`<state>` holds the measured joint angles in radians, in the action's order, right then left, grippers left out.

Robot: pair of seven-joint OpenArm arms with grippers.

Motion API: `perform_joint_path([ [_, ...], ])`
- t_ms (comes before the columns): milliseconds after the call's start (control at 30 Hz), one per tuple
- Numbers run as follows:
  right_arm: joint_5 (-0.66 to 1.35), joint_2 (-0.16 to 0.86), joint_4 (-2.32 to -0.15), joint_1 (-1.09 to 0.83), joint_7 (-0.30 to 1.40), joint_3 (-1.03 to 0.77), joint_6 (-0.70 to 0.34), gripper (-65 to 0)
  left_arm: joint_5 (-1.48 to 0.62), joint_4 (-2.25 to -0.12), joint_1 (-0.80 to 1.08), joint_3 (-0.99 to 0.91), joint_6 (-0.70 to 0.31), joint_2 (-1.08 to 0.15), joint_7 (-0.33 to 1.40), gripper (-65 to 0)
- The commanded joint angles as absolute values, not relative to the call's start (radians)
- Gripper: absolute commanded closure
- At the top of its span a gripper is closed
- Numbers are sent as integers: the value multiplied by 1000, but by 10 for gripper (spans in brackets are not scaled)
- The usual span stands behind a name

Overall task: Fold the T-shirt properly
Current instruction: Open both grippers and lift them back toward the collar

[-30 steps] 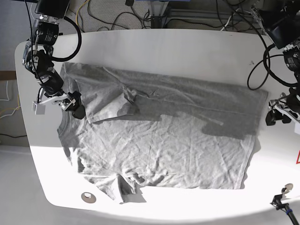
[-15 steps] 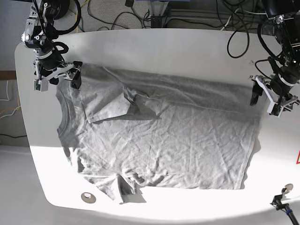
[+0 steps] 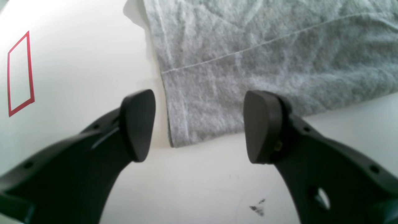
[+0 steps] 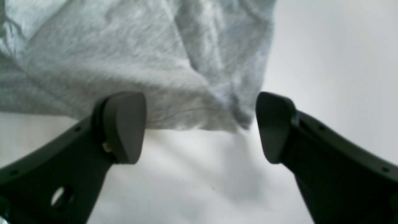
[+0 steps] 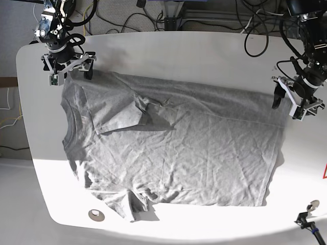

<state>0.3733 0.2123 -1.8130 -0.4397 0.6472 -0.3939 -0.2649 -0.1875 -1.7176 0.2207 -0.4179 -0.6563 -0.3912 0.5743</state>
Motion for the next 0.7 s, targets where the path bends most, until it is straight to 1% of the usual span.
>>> perform_joint_path([
  [0,360,226,-1822,-424,622,-400,-274,-527,-202,-1730,216,-426,-654,-410,549,-422],
  [100,351,226,-1785,-414,616,-401,-285,-527,-202,-1730,217,-426,-654,-410,549,-422],
  [267,351,236,-1678,-380,542,-401,-285,-524,-202,-1719,217,-426,-650,-410,552,-422],
  [300,351,236,-1659,-378,530,-401,-285,-510,-202,-1712,216,-426,-650,-410,552,-422],
  [333,351,236,-1643,-377,522,-401,-286,-483,-202,-1698,213,-426,-650,-410,552,-422],
  [467,357,248,-1598,-375,499,-400,-289,-308,-202,-1656,211,-426,-650,-410,552,-422],
  [533,354,248,-1573,-375,492,-398,-323,-221,-203,-1630,209,-426,-650,-410,552,-422],
  [600,352,249,-1558,-375,487,-398,-335,-141,-203,-1603,188,-426,-650,-410,555,-422],
  [667,352,249,-1557,-375,486,-398,-335,-75,-203,-1560,166,-426,-650,-410,555,-422],
])
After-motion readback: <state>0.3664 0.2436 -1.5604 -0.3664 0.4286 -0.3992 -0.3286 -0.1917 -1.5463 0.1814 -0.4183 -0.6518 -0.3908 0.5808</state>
